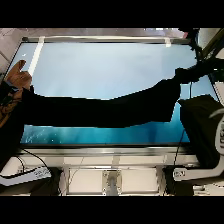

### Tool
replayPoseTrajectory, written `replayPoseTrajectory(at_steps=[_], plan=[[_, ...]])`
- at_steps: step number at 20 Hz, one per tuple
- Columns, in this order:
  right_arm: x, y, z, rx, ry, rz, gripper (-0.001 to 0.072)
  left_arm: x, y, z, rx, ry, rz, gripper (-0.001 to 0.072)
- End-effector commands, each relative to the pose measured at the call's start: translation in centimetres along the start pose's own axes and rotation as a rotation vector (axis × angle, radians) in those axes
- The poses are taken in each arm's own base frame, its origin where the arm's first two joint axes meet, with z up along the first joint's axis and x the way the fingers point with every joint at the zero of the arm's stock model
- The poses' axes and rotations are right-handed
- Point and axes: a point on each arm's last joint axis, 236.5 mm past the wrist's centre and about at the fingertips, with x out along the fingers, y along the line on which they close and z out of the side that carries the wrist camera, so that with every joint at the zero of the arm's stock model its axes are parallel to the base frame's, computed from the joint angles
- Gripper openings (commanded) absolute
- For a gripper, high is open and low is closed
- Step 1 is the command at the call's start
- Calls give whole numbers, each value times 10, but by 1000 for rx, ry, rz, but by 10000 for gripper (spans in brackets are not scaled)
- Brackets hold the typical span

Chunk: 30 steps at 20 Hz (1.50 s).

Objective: Fold the clothes and pants, and hang the long-sleeved shirts on hangers.

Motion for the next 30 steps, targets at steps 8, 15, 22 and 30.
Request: replayPoseTrajectory(at_steps=[8, 15, 22, 30], plan=[[40, -9, -319, 211, 404, -260, 24, -23, 48, -49, -118, 77, 53, 519], [4, -54, -284, 305, 246, -511, 475, 3, 67, -21, -179, -83, 75, 661], [-109, -15, -125, 221, -407, -477, 469, 115, 5, -26, -129, -73, -20, 661], [-133, 6, -108, 249, -501, -413, 450, 167, 6, -28, -220, -52, -1, 537]])
